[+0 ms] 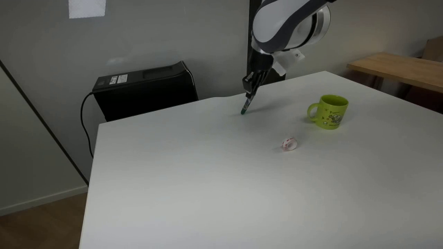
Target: Take the marker out of the mug and put it on the table
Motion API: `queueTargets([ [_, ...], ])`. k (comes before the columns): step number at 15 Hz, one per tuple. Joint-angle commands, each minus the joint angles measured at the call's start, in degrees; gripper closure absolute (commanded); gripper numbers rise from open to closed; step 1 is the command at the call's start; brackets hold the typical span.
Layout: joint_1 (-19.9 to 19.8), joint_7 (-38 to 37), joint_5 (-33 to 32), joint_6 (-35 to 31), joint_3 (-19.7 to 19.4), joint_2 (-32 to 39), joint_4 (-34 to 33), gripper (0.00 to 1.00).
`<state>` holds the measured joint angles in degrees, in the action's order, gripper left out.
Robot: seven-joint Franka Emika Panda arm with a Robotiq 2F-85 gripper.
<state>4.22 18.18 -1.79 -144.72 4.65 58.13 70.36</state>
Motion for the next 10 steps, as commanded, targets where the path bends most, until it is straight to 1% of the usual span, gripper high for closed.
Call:
queueTargets([
  [1,-0.76,-2.81,-0.04,-3.87,1.04,-7.35,13.44,0.94],
  [3,-1.55,-2.12,0.47,-3.50,2.28,-9.34,17.80,0.94],
  [5,-2.90,-0.79,1.51,0.03,4.20,-10.18,20.08,0.94],
  [8,-4.45,-0.41,3.04,8.40,5.55,-9.57,20.36,0.94],
  [10,-4.70,-1.07,3.55,12.79,5.07,-8.90,19.87,0.94],
])
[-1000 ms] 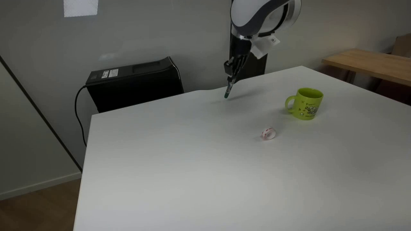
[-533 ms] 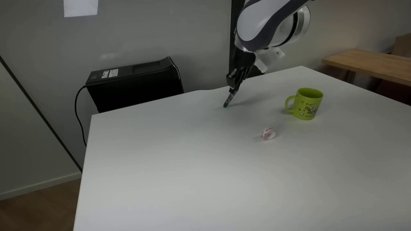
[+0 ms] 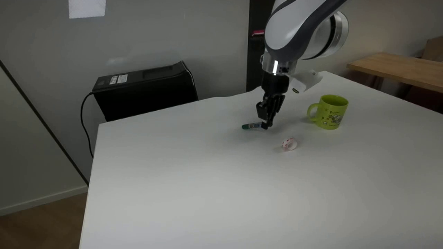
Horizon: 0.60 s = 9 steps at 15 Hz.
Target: Take the marker out of the mug and put it on the table
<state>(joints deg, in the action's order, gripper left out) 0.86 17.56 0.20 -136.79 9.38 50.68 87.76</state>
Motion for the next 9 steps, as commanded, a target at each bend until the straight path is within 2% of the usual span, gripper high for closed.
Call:
queueTargets([
  [1,-1.36,-0.70,1.54,6.39,-0.05,-1.25,2.30,0.94],
  [6,-1.73,-1.21,1.41,11.48,-1.21,-0.62,1.17,0.94],
  [7,-1.73,-1.28,1.34,12.10,-1.38,-0.55,1.01,0.52],
  [9,-1.59,-1.46,1.13,13.15,-1.83,-0.44,0.73,0.44],
])
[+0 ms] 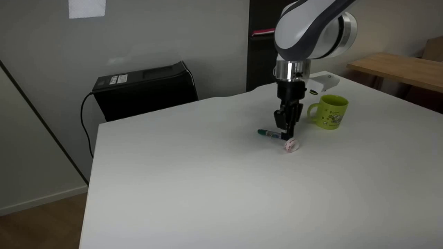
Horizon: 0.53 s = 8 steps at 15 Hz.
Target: Take the marker out of the mug and put it on the table
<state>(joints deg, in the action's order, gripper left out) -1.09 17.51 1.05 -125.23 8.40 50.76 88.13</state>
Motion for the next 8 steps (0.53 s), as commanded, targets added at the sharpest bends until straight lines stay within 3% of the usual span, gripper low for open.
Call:
queueTargets([
  [1,0.45,-1.50,0.16,1.96,-1.02,-0.54,0.29,0.37],
  [6,0.85,-1.52,-0.74,3.54,-1.89,-1.06,-0.37,0.03],
  [8,0.66,-0.78,-1.01,5.27,-1.90,-1.96,-0.80,0.00],
])
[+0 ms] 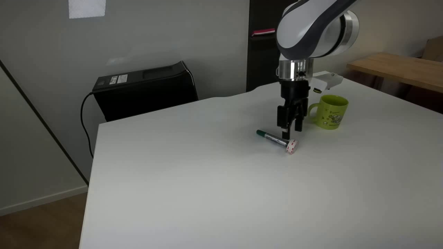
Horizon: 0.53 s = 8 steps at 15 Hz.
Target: Take the marker out of the mug and put it on the table
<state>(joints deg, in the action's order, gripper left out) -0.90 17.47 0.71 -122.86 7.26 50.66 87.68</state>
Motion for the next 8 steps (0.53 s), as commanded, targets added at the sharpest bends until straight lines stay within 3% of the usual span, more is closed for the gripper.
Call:
queueTargets([
  [1,0.40,-0.52,-0.84,3.97,-0.87,-2.36,-0.46,0.00],
  [4,1.06,-2.60,-1.71,3.73,-2.17,-4.07,-0.35,0.00],
  [8,2.67,-11.24,-1.25,2.14,-4.96,-6.00,-0.82,0.00],
])
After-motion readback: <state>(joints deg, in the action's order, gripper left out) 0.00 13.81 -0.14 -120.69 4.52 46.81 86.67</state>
